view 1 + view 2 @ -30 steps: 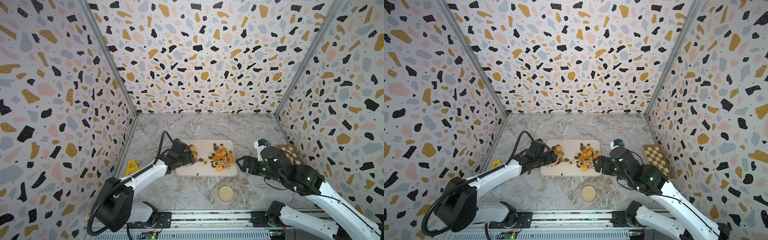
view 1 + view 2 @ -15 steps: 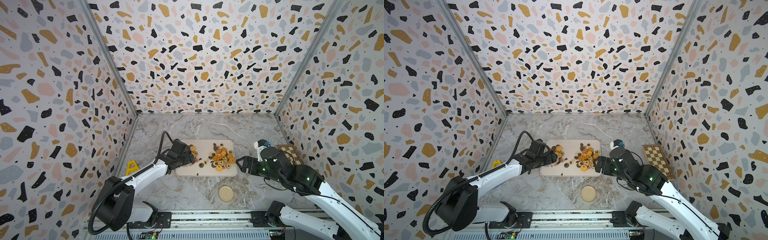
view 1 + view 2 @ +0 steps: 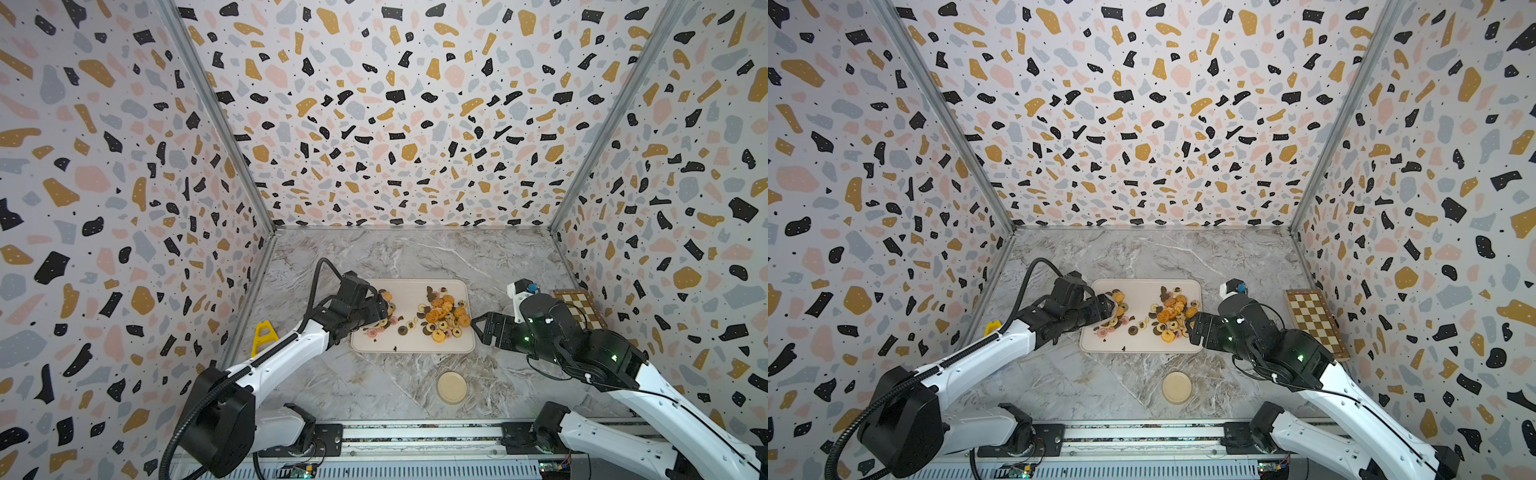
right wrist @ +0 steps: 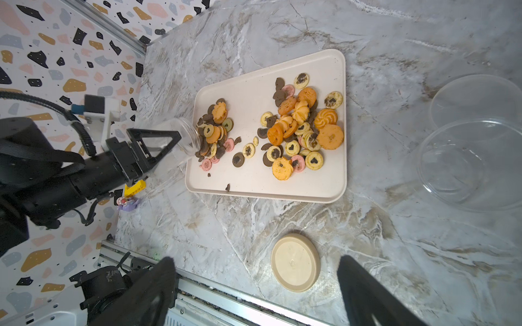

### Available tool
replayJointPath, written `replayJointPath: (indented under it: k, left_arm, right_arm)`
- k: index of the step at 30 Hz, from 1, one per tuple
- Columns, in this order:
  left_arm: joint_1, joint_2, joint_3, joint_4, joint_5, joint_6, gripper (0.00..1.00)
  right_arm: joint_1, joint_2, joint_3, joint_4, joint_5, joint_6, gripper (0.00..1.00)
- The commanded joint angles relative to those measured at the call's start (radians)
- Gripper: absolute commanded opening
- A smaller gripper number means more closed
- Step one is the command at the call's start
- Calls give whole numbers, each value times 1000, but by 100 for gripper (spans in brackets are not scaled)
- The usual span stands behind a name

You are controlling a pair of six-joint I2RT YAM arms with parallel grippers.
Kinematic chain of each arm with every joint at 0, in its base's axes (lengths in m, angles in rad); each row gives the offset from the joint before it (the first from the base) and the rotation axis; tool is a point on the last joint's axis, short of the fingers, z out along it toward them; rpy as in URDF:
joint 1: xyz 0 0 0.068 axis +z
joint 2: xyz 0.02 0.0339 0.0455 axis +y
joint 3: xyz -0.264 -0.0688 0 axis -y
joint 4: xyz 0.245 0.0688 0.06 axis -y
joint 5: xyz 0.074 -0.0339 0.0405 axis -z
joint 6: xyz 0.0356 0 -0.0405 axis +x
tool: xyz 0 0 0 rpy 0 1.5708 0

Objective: Pour the cookies out of the jar
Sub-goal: Pour the cookies in the jar onto the tray.

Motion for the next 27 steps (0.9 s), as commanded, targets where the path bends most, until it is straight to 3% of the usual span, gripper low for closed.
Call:
replayJointPath:
  k: [1,7,14,22,27]
  left_arm:
    - [7,14,48,36,4,-2,0]
    - [9,64,212,-38,-12,51,0]
    - [4,-29,-40,131,55,-115,0]
    - [20,55,220,-40,10,19,0]
    - [18,-4,49,76,44,-9,0]
  right_arm:
    - [-3,3,6,7,4,-4,92]
    - [-3,-5,25,-10,13,-3,92]
    - [-3,-9,-8,13,6,-3,92]
    - [-3,1,29,-2,12,-7,92]
    - [-3,-7,12,2,15,-4,92]
